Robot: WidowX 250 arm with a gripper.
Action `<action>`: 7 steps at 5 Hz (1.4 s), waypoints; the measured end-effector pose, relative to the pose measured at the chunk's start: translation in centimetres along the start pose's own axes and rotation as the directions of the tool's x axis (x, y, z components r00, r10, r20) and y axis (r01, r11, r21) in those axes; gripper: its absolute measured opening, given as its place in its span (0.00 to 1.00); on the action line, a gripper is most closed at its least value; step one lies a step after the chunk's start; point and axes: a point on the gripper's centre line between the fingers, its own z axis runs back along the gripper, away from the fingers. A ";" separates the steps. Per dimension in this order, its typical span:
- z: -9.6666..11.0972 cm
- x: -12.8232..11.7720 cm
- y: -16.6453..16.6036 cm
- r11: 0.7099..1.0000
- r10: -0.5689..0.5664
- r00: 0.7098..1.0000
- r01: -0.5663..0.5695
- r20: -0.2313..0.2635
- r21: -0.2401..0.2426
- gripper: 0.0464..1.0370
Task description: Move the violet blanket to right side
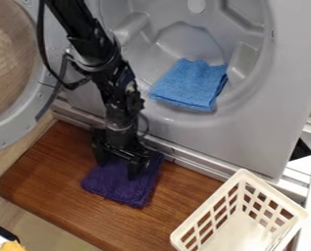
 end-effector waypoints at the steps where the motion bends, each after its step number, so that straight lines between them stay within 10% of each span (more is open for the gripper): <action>1: -0.2 -0.3 -0.7 1.000 -0.002 1.000 0.002 0.010 -0.031 0.96; 7: 0.9 -1.8 -11.2 0.946 -0.282 0.958 0.286 0.046 -0.152 0.96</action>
